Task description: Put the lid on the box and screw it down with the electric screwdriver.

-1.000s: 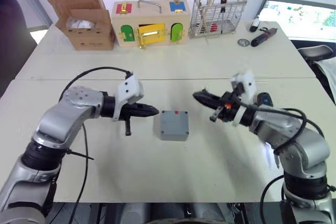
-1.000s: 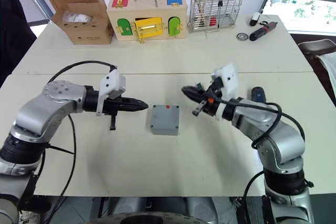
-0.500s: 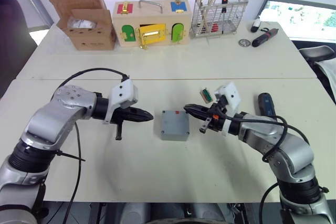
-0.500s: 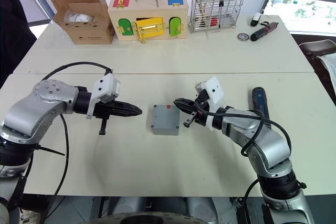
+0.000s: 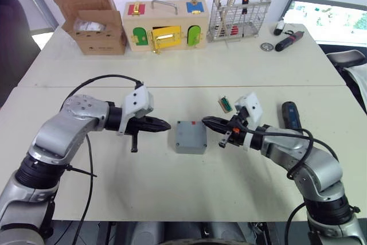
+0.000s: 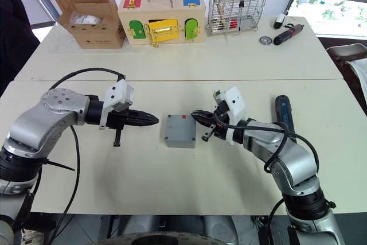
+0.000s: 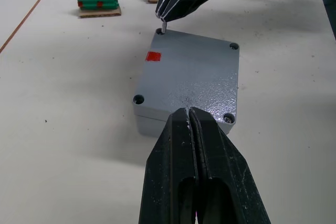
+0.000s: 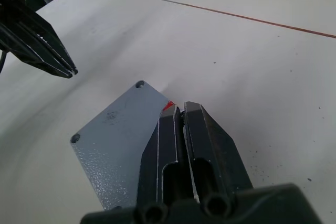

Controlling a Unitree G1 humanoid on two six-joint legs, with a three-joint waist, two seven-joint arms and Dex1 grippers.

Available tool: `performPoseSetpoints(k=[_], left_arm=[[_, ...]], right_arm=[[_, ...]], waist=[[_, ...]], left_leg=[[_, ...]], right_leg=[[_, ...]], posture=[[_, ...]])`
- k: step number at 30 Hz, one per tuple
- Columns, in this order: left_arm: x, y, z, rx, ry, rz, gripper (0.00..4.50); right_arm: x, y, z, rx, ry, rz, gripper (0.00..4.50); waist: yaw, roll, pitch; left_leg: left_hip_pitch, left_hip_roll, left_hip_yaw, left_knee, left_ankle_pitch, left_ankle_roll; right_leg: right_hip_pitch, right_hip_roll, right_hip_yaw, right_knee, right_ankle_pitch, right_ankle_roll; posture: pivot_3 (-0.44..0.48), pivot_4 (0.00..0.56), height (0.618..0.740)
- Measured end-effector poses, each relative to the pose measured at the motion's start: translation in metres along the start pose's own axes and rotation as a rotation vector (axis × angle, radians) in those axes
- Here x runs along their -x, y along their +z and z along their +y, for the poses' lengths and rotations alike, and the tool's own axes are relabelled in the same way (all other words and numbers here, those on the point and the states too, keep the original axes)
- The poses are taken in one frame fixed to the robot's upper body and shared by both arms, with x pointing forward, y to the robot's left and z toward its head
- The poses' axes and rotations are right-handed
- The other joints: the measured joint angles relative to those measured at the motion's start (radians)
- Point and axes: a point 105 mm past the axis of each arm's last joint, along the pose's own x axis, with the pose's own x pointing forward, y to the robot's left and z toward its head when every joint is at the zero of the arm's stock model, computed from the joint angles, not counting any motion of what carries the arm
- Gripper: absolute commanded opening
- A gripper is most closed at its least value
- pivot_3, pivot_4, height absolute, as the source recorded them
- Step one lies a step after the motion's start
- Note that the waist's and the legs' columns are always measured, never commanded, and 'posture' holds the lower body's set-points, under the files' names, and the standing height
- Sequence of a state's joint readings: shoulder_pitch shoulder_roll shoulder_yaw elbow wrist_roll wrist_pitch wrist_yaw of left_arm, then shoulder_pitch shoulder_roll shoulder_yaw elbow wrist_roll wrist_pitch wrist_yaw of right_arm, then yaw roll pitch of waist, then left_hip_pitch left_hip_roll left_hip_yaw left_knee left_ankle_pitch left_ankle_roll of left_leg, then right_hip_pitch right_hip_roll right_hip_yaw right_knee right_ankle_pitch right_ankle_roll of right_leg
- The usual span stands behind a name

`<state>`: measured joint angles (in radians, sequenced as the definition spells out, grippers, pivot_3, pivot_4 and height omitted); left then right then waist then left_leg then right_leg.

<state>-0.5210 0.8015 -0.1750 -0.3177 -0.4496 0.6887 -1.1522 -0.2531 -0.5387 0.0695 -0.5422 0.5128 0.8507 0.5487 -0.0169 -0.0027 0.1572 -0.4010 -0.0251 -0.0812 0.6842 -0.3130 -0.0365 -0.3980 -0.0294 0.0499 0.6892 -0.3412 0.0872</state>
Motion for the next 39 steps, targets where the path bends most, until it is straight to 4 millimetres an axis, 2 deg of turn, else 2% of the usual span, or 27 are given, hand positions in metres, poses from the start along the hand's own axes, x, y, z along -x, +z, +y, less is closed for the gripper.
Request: performPoseSetpoints(k=[15, 18, 22, 24, 26, 29, 32, 34, 37, 38, 39], left_arm=[[-0.001, 0.001, 0.0, 0.001, 0.001, -0.007, 0.0], [-0.001, 0.001, 0.0, 0.001, 0.001, -0.007, 0.0], [-0.002, 0.001, 0.0, 0.001, -0.002, -0.013, 0.0], [-0.003, 0.002, -0.001, 0.001, -0.004, -0.016, 0.0], [-0.004, 0.002, -0.001, 0.002, -0.005, -0.019, 0.0], [-0.005, 0.003, -0.001, 0.001, -0.01, -0.028, 0.0], [-0.008, 0.014, 0.003, -0.015, -0.025, -0.07, 0.0], [-0.01, 0.025, 0.002, -0.043, -0.048, -0.103, 0.0], [-0.015, 0.032, 0.0, -0.084, -0.077, -0.121, 0.0], [-0.02, 0.035, -0.002, -0.101, -0.091, -0.129, 0.0], [-0.023, 0.036, -0.004, -0.116, -0.104, -0.135, 0.0]], right_arm=[[-0.003, -0.006, -0.001, 0.016, -0.002, 0.023, 0.03], [-0.003, -0.007, 0.0, 0.024, 0.002, 0.03, 0.83], [-0.002, -0.007, -0.003, 0.044, -0.006, 0.04, 2.82], [0.0, -0.006, -0.005, 0.052, -0.011, 0.043, 3.59], [0.004, -0.005, -0.009, 0.06, -0.022, 0.05, 4.16], [0.016, 0.008, -0.016, 0.025, -0.036, 0.021, 4.16], [0.042, 0.052, -0.035, -0.019, -0.082, -0.099, 4.16], [0.069, 0.07, -0.052, -0.003, -0.159, -0.089, 4.16], [0.11, 0.073, -0.08, -0.032, -0.297, -0.011, 4.16], [0.122, 0.07, -0.088, -0.045, -0.334, 0.032, 4.34], [0.131, 0.068, -0.095, -0.056, -0.369, 0.076, 4.34]], waist=[[0.0, 0.0, 0.0], [0.0, 0.0, 0.0], [0.001, 0.0, 0.0], [0.001, 0.0, 0.0], [0.001, 0.0, 0.0], [0.002, 0.0, 0.0], [0.005, 0.0, 0.0], [0.011, 0.0, 0.0], [0.006, 0.0, 0.0], [0.007, 0.001, 0.0], [0.006, 0.001, 0.0]], left_leg=[[0.0, 0.0, 0.0, 0.0, 0.0, 0.0], [0.0, 0.0, 0.0, 0.0, 0.0, 0.0], [0.0, 0.0, 0.0, 0.0, 0.0, 0.0], [0.0, 0.0, 0.0, 0.0, 0.0, 0.0], [0.0, 0.0, 0.0, 0.0, 0.0, 0.0], [0.0, 0.0, 0.0, 0.0, 0.0, 0.0], [0.0, 0.0, 0.0, 0.001, 0.0, 0.0], [-0.001, -0.001, -0.001, 0.001, 0.0, 0.0], [-0.001, 0.0, 0.0, 0.0, -0.001, 0.002], [-0.001, -0.001, 0.001, 0.0, -0.001, 0.002], [-0.001, 0.0, 0.001, 0.0, -0.001, 0.003]], right_leg=[[0.0, 0.0, 0.0, 0.0, 0.0, 0.0], [0.0, 0.0, 0.0, 0.0, 0.0, 0.0], [0.0, 0.0, 0.0, 0.0, 0.0, 0.0], [0.0, 0.0, 0.0, 0.0, 0.0, 0.0], [0.0, 0.0, 0.0, 0.0, 0.0, 0.0], [0.0, 0.0, 0.0, 0.0, 0.0, 0.0], [0.001, 0.0, -0.001, 0.0, 0.0, 0.0], [0.001, -0.001, -0.001, -0.002, 0.0, 0.0], [0.002, -0.001, -0.001, -0.004, 0.0, 0.0], [0.002, -0.001, -0.001, -0.004, 0.0, 0.0], [0.002, -0.001, 0.0, -0.004, 0.0, 0.0]], posture=[[0.0, 0.15, 0.74], [0.0, 0.15, 0.74], [0.0, 0.15, 0.74], [0.0, 0.15, 0.74], [0.0, 0.15, 0.74], [0.0, 0.15, 0.74], [0.0, 0.15, 0.74], [0.0, 0.15, 0.74], [0.0, 0.15, 0.74], [0.0, 0.15, 0.74], [0.0, 0.15, 0.74]])
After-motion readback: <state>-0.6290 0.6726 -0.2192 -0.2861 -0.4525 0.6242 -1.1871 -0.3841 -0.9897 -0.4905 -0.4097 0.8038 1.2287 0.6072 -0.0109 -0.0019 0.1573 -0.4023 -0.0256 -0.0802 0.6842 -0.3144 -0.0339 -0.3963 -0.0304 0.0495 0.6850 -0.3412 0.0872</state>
